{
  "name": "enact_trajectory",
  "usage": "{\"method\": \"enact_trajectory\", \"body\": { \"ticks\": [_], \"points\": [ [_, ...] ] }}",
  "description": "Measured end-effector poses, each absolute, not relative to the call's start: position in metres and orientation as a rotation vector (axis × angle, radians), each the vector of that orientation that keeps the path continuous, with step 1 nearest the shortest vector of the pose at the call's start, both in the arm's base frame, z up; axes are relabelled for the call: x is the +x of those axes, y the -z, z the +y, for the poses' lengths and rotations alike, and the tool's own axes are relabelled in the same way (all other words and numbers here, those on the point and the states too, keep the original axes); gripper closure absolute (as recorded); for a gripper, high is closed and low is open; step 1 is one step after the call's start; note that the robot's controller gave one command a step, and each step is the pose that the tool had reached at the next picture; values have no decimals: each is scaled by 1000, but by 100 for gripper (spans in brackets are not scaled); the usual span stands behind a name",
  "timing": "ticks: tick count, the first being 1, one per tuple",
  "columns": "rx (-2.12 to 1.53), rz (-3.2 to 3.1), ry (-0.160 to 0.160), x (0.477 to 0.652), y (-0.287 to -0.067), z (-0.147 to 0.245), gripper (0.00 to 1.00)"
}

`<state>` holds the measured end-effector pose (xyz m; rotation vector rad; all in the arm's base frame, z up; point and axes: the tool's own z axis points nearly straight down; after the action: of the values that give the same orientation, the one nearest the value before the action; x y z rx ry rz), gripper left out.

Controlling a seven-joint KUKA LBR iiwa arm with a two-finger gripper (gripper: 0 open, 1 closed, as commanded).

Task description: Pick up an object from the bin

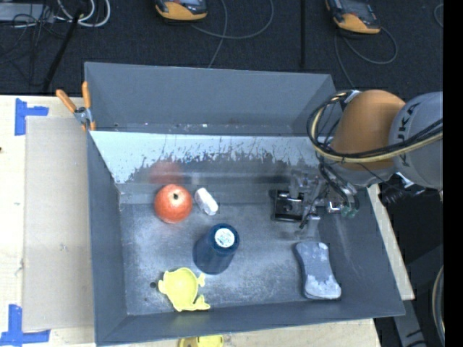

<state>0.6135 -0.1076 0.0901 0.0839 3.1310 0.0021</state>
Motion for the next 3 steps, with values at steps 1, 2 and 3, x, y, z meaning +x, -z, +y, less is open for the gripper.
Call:
{"method": "enact_trajectory", "body": {
  "ticks": [1, 2, 3],
  "points": [
    [249, 3116, 9, 626, -77, -111, 100],
    [249, 3116, 9, 626, -77, -111, 100],
    [249, 3127, 1, 628, -134, -110, 100]
  ]
}}
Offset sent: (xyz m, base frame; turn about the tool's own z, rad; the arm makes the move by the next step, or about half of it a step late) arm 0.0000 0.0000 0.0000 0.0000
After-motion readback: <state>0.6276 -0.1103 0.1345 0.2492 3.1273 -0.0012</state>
